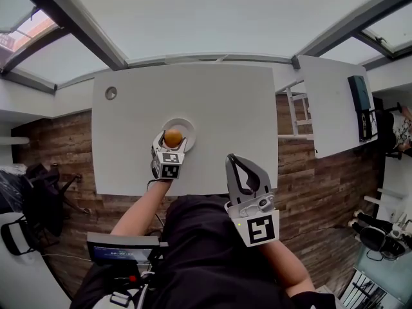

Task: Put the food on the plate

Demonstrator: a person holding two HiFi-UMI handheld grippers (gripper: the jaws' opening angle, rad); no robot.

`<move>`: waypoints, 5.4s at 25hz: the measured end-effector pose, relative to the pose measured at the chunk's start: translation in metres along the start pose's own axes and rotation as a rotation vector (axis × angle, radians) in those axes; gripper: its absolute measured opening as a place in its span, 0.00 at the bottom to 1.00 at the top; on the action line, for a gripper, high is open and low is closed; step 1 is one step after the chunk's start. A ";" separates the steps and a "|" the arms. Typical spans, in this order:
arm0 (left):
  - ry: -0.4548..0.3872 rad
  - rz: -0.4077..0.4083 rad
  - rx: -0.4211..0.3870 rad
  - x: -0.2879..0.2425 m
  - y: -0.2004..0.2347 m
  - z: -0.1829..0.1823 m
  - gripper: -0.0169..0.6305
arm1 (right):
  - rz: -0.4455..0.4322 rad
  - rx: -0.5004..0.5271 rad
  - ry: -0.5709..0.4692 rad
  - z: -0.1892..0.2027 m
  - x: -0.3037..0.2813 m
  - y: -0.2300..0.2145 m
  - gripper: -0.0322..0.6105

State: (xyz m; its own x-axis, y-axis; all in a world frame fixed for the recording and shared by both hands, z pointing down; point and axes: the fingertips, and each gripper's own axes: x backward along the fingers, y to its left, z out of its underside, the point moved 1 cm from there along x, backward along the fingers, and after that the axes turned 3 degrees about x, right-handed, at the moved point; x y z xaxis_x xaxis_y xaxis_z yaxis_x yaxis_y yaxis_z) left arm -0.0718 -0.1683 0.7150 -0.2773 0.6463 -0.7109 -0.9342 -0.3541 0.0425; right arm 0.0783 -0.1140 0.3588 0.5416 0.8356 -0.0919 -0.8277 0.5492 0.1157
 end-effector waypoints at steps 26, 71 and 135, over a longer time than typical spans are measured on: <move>0.093 0.096 0.036 -0.016 -0.006 0.020 0.55 | -0.003 0.010 0.062 0.011 0.009 0.002 0.06; -0.027 0.145 0.033 -0.004 -0.010 -0.002 0.55 | 0.013 0.015 0.034 0.011 0.009 0.006 0.06; -0.472 -0.038 0.159 0.214 -0.058 -0.112 0.54 | -0.094 -0.103 -0.093 -0.019 0.029 0.045 0.06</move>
State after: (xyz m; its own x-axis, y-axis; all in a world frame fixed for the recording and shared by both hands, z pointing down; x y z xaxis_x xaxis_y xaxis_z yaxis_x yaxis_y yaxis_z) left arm -0.0516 -0.0852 0.4822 -0.2791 0.9054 -0.3199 -0.9582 -0.2407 0.1548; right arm 0.0537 -0.0653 0.3429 0.6243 0.7811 -0.0055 -0.7811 0.6244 0.0086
